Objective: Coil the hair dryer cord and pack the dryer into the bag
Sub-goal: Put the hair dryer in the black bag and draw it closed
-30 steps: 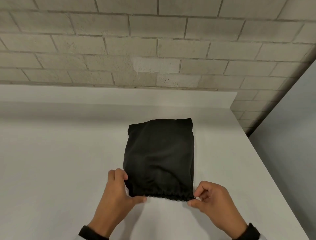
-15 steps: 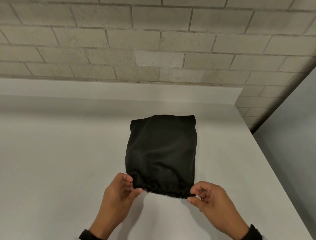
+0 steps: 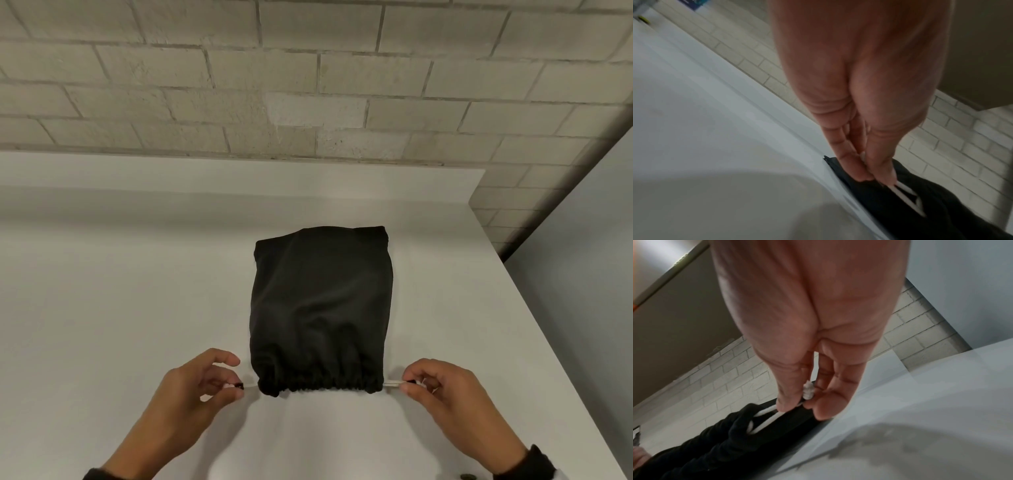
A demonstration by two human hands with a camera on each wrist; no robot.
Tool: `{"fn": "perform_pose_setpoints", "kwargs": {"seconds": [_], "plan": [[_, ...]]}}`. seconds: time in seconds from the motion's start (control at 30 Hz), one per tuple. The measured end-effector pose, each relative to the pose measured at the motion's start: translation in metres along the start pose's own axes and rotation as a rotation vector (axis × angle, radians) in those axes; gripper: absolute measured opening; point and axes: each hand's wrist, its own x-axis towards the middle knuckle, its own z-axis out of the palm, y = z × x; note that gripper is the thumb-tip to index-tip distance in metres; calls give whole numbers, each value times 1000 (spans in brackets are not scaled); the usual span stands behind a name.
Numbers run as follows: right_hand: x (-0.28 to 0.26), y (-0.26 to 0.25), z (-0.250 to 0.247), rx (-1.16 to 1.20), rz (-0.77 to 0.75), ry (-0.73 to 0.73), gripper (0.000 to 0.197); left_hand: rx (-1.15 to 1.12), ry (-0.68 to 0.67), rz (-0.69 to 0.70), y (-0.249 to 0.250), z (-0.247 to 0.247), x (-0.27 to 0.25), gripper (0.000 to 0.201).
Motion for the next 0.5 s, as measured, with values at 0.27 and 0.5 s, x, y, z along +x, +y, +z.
{"fn": "perform_pose_setpoints", "kwargs": {"seconds": [0.27,0.5], "plan": [[-8,14,-32,-66,14,68,27,274,121,102,-33,-24,-5,44],[-10,21,-38,-114,34,4,28,407,181,157,-60,-28,4,59]]}}
